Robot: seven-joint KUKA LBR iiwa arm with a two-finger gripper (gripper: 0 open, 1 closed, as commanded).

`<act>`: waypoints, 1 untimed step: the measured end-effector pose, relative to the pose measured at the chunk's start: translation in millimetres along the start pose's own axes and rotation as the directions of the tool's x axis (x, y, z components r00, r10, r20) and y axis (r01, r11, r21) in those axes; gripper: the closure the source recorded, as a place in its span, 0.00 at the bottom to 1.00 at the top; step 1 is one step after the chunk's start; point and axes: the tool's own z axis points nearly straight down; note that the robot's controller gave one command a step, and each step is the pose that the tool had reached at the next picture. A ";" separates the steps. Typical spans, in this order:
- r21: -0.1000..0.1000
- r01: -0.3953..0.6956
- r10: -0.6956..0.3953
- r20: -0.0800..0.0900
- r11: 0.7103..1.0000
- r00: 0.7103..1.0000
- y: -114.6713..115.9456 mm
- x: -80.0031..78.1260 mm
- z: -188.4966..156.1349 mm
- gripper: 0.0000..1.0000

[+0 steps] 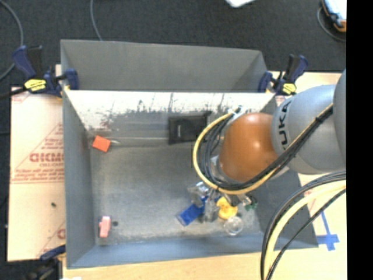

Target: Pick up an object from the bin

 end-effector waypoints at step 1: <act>0.000 0.000 0.000 0.000 1.000 1.000 0.0 0.0 0.0 1.00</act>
Offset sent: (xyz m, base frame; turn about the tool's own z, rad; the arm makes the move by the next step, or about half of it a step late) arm 0.0000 0.0000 0.0000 0.0000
